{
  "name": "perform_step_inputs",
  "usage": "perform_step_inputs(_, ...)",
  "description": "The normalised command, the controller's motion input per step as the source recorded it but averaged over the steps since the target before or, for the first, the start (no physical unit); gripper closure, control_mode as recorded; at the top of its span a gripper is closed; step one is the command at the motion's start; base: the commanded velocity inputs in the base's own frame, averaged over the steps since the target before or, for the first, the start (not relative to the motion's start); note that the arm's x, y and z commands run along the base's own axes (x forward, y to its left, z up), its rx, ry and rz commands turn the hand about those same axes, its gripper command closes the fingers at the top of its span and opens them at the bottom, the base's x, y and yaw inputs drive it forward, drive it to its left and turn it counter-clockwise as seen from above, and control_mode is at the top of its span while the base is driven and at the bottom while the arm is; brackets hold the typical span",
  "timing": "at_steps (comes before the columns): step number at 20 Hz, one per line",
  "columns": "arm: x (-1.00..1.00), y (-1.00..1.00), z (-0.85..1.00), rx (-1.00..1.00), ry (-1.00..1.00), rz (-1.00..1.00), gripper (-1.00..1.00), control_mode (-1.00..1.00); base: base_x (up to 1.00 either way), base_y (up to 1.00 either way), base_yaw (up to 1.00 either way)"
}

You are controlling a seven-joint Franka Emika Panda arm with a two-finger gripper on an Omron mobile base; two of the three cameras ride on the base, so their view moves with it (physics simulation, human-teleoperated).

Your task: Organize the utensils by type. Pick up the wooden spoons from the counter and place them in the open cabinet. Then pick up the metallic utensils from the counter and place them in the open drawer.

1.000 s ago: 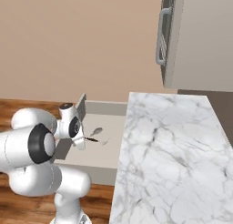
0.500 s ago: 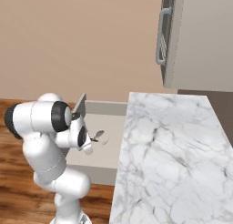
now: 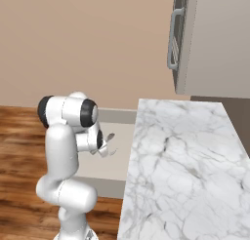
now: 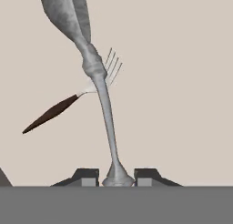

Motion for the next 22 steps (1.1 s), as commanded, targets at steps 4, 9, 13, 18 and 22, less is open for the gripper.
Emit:
perform_step_inputs(4,0.7,0.27,-0.57,0.0,0.0,0.06,1.0,-1.0,0.0,0.0,0.0)
perform_step_inputs(9,0.63,0.3,-0.45,0.0,0.0,0.06,1.0,-1.0,0.0,0.0,0.0)
perform_step_inputs(13,0.39,0.2,-0.55,0.0,0.01,0.04,1.0,-1.0,0.0,0.0,0.0)
perform_step_inputs(18,0.32,0.01,-0.62,0.0,0.04,0.06,1.0,-1.0,0.0,0.0,0.0)
perform_step_inputs(22,0.39,0.0,-0.45,0.0,0.0,0.05,1.0,-1.0,0.0,0.0,0.0)
